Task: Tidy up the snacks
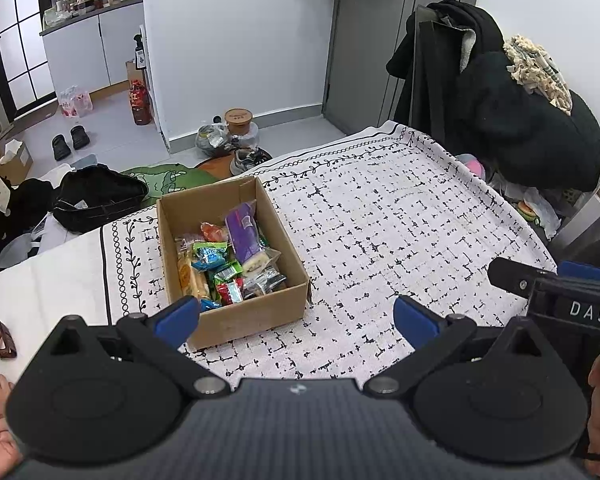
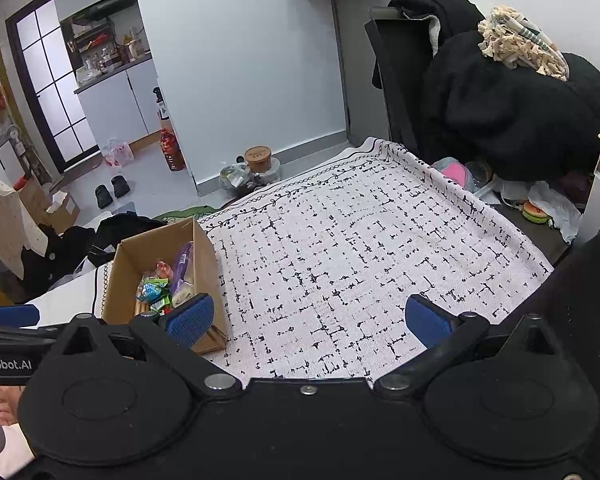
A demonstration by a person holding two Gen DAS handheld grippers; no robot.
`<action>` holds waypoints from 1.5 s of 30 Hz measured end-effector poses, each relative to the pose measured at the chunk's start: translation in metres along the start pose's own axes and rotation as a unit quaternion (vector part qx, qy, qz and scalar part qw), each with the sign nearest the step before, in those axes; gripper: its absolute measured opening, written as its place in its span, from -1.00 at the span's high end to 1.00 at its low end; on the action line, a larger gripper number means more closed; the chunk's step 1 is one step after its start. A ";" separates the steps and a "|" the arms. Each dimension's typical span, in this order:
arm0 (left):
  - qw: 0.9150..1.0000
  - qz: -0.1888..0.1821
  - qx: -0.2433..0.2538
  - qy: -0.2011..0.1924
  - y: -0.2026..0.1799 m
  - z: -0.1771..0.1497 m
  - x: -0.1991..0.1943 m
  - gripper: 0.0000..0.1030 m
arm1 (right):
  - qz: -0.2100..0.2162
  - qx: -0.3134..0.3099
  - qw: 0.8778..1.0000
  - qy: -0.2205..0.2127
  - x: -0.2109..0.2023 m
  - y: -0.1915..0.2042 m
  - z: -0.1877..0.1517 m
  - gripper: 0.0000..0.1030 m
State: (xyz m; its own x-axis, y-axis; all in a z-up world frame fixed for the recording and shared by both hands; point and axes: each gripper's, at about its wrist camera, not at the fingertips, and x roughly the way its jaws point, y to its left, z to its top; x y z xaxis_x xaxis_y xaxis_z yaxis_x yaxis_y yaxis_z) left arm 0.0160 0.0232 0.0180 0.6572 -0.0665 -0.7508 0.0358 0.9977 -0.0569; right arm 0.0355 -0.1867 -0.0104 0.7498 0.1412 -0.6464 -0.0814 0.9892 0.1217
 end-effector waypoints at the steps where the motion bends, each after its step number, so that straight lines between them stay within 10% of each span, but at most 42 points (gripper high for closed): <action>1: 1.000 0.000 0.001 0.000 0.000 -0.001 0.000 -0.99 | 0.000 0.000 1.000 0.000 0.000 0.000 0.000 -1.00; 45: 1.000 0.001 -0.010 0.011 0.002 -0.001 0.004 -0.99 | 0.007 -0.015 1.000 0.024 0.006 0.006 -0.005 -1.00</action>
State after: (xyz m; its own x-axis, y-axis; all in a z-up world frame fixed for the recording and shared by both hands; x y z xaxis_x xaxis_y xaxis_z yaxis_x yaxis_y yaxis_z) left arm 0.0182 0.0247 0.0141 0.6412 -0.0652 -0.7646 0.0202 0.9975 -0.0681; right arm 0.0363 -0.1795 -0.0170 0.7162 0.1565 -0.6801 -0.1127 0.9877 0.1087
